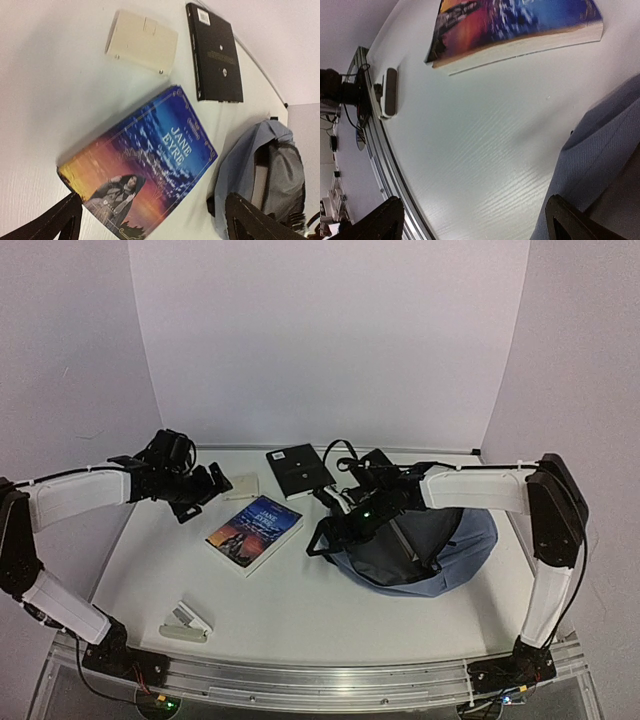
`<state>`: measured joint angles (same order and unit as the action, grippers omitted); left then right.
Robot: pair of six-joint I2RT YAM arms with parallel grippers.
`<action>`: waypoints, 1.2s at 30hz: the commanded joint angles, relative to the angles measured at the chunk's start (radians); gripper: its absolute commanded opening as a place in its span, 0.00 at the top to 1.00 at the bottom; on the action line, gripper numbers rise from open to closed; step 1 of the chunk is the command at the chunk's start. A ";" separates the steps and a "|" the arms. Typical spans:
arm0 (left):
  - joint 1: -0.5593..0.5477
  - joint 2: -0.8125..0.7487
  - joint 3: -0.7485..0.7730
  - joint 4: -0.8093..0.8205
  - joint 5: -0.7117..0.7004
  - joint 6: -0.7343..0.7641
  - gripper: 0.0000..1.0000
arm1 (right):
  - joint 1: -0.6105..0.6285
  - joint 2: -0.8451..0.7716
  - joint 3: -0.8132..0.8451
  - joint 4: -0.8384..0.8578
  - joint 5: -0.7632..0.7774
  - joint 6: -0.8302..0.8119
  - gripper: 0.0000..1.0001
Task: Pack the student bag
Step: Pick up the stationery from the center of the board.
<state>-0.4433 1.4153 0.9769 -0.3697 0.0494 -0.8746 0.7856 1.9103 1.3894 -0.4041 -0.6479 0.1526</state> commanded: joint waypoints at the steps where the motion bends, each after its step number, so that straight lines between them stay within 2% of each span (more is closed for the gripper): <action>1: 0.113 0.084 0.070 -0.054 0.145 0.149 0.00 | 0.012 0.064 0.075 0.195 0.015 0.187 0.02; 10: 0.126 0.312 0.201 -0.018 0.238 0.306 0.02 | 0.041 0.211 0.164 0.271 0.004 0.326 0.02; 16: 0.122 0.437 0.224 0.047 0.305 0.337 0.07 | 0.042 0.262 0.161 0.305 0.026 0.365 0.02; 20: 0.089 0.477 0.224 0.075 0.327 0.335 0.11 | 0.042 0.326 0.205 0.321 0.015 0.393 0.06; 25: 0.022 0.454 0.169 0.111 0.313 0.283 0.23 | 0.040 0.362 0.228 0.326 0.040 0.401 0.12; 31: -0.078 0.331 0.026 0.194 0.305 0.181 0.42 | 0.022 0.398 0.218 0.324 0.147 0.446 0.16; 34: -0.111 0.267 -0.047 0.248 0.305 0.135 0.43 | 0.021 0.397 0.205 0.324 0.151 0.432 0.20; 36: -0.112 0.240 -0.062 0.238 0.260 0.125 0.39 | 0.021 0.395 0.207 0.324 0.129 0.424 0.26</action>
<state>-0.5268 1.7556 0.9458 -0.2179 0.3148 -0.6851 0.8134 2.2755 1.5925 -0.1014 -0.5530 0.5843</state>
